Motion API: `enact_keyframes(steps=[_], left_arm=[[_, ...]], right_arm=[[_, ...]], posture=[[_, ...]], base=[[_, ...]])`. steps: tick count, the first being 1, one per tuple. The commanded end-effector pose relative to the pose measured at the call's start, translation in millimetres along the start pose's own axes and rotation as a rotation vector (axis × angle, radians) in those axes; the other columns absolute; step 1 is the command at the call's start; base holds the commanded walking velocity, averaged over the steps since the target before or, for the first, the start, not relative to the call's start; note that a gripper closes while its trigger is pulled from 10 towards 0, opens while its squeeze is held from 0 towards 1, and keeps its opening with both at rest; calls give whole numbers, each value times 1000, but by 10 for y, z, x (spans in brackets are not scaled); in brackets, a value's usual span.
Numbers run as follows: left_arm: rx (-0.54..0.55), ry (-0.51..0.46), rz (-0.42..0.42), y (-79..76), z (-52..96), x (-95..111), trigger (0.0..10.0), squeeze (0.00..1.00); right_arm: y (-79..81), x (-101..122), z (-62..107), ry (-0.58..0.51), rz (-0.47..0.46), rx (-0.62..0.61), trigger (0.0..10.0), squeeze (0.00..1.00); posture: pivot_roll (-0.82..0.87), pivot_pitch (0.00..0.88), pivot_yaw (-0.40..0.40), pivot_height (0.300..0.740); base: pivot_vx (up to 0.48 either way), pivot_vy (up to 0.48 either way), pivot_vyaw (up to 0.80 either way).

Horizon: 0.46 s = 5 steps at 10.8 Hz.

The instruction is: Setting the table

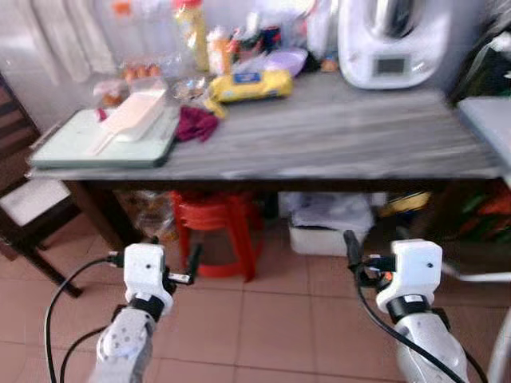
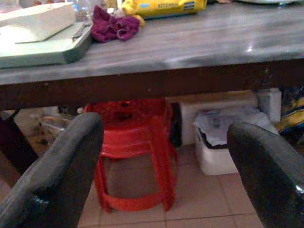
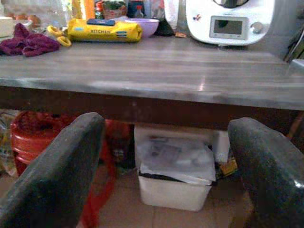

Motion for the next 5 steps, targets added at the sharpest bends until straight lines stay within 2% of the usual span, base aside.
enact_keyframes(steps=[1,5], left_arm=[[23,13,-16,101,26,-6,10000,0],[20,20,-19,88,28,-24,10000,0]], right_arm=[[73,27,-16,-8,-22,18,10000,0],[91,12,-23,-5,-27,28,10000,0]], posture=[[-50,49,83,740],[-49,48,80,740]], base=[[0,-304,0],[0,-247,0]])
Point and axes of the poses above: a point about 5 cm out from each wrist's last joint towards the gripper, its own z axis pointing back from the gripper into the wrist, its own x axis along the axis of the wrist's last joint, y = z × x, the point moved 4 cm from there along -z, pointing out of the wrist towards the gripper, and after that the axes turned 12 degrees about z, right-handed, at the moved point
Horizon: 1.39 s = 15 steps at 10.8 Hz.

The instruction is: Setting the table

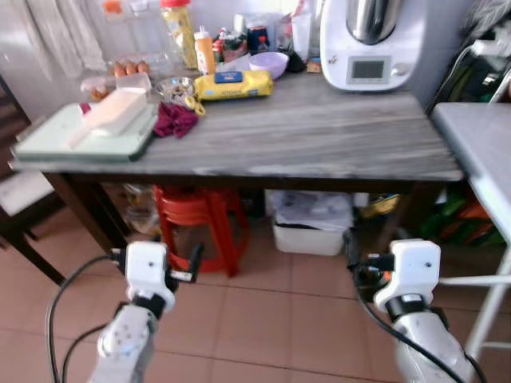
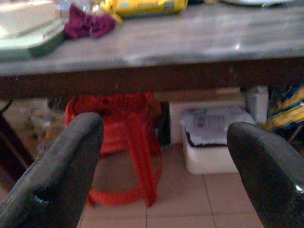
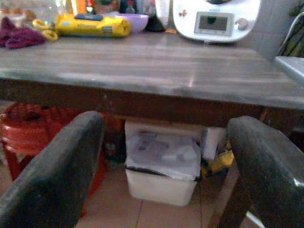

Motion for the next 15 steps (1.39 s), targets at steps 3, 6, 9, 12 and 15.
enact_keyframes(steps=[3,6,9,12,15], left_arm=[[9,9,-18,48,15,0,10000,0],[18,17,-25,37,35,-36,10000,0],[39,36,-15,63,23,-75,10000,0],[28,42,-23,40,-12,-79,10000,0],[19,49,-23,36,-27,-85,10000,0]], right_arm=[[56,22,-5,-7,-15,21,10000,0],[55,15,-10,-2,-12,32,10000,0],[59,2,-18,4,-20,31,10000,0],[47,-6,-15,6,-27,20,10000,0],[45,-9,-9,7,-30,10,10000,0]], posture=[[-46,57,74,740],[-45,62,61,740],[-45,62,68,740],[-54,61,79,740],[-56,60,84,740]], base=[[0,-247,0],[0,-165,0],[0,0,0],[0,0,0],[-301,0,0]])
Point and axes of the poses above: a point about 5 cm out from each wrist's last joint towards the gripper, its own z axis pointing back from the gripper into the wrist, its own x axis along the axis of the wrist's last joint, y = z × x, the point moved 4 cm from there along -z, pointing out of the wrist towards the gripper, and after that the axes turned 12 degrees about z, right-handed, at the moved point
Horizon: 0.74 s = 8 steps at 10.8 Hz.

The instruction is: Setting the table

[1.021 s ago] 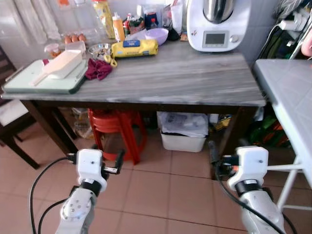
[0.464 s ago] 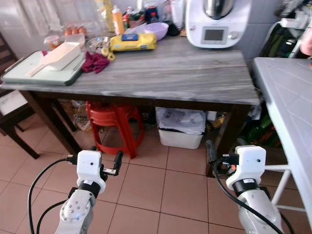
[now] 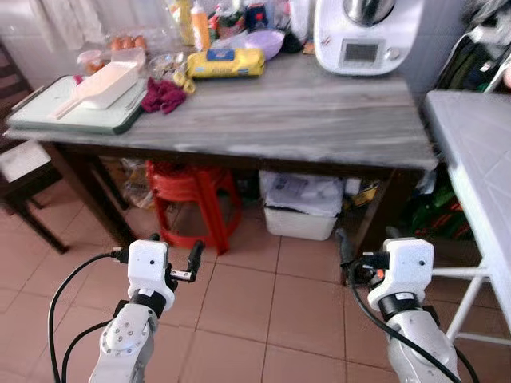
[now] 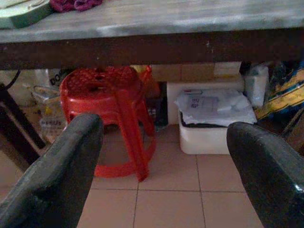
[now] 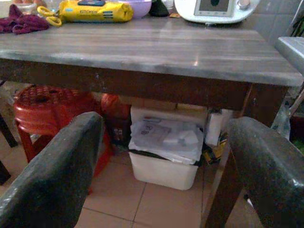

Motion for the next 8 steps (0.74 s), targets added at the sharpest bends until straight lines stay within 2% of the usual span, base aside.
enact_keyframes(steps=[1,5,8], left_arm=[[19,25,-16,62,20,-44,10000,0],[16,30,-15,58,23,-54,10000,0],[19,14,-20,87,22,-22,10000,0]], right_arm=[[24,-12,6,5,-10,4,10000,0],[11,-17,3,6,-6,1,10000,0],[-73,-46,-22,28,9,-51,10000,0]], posture=[[-54,60,85,740],[-57,65,84,740],[-57,65,85,740]], base=[[-326,0,0],[-325,0,0],[0,0,0]])
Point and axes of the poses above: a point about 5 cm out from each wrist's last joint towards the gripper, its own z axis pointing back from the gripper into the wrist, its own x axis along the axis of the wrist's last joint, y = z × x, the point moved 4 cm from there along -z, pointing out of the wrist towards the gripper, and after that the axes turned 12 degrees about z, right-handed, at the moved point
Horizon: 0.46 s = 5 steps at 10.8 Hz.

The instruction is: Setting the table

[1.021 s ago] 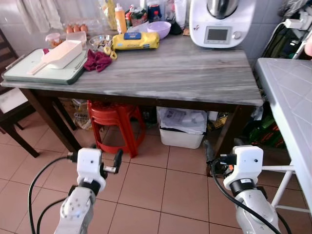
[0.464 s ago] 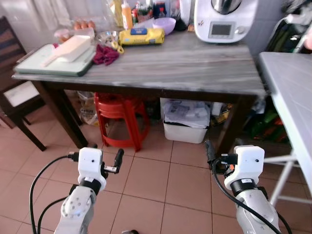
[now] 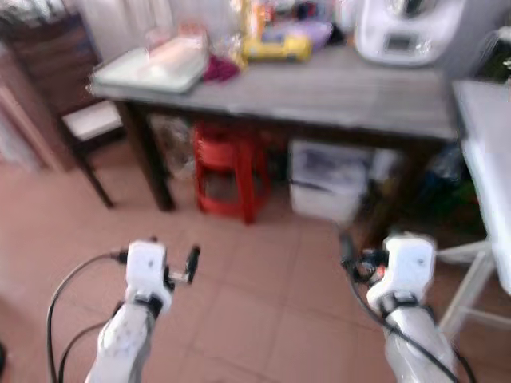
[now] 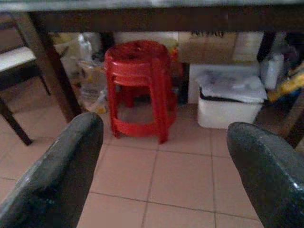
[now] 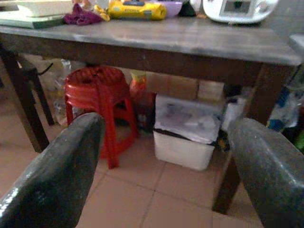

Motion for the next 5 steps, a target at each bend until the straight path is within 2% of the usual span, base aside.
enact_keyframes(steps=[1,3,5], left_arm=[[5,-19,-6,32,12,48,10000,0],[-34,-29,-13,-17,-1,76,10000,0],[-44,-39,-11,-25,-17,106,10000,0]], right_arm=[[-51,14,-25,1,21,-19,10000,0],[-105,42,-49,-13,102,-71,10000,0],[-115,82,-72,-43,110,-63,10000,0]], posture=[[-58,64,86,740],[-56,62,85,740],[-56,62,86,740]], base=[[0,0,0],[0,0,0],[0,0,0]])
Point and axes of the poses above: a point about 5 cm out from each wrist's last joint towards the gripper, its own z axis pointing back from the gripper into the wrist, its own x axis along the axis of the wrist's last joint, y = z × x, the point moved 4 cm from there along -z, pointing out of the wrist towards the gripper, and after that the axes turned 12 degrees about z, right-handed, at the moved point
